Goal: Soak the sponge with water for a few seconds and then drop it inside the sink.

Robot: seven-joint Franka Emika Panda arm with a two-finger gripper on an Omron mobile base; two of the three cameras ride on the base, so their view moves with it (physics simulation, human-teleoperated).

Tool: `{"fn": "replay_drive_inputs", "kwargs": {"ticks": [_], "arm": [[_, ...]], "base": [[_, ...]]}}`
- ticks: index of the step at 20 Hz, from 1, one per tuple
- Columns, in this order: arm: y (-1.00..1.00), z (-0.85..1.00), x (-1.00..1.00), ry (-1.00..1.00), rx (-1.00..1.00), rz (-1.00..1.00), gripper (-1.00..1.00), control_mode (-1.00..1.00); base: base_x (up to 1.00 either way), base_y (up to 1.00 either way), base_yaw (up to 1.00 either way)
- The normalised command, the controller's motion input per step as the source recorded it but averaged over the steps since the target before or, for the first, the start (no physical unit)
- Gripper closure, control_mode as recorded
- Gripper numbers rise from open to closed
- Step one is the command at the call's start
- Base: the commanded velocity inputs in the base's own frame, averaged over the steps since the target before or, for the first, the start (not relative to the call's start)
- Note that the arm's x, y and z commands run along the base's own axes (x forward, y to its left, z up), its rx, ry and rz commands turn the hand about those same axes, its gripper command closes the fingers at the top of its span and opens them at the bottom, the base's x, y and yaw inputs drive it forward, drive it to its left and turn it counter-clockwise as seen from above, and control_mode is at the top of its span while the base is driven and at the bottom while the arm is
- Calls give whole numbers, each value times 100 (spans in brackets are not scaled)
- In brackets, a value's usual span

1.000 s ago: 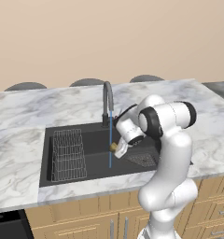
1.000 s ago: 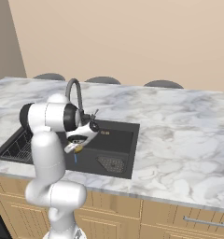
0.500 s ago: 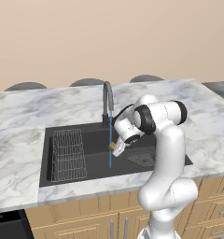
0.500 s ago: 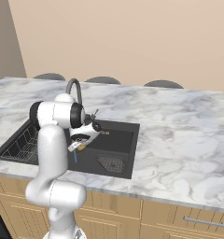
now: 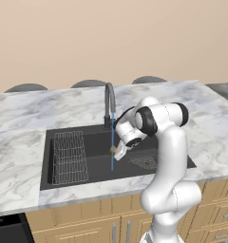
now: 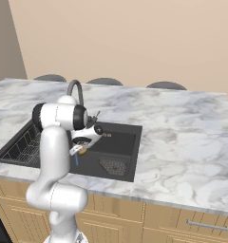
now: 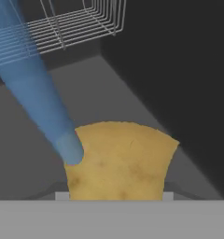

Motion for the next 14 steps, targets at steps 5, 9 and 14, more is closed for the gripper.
{"fn": "replay_drive_inputs", "kwargs": {"ticks": [5, 9, 14], "arm": [[3, 0, -27, 0, 0, 0, 100, -100], [1, 0, 0, 0, 0, 0, 100, -100], [0, 0, 0, 0, 0, 0, 100, -100]], "base": [[0, 0, 0], [0, 0, 0], [0, 0, 0]]}}
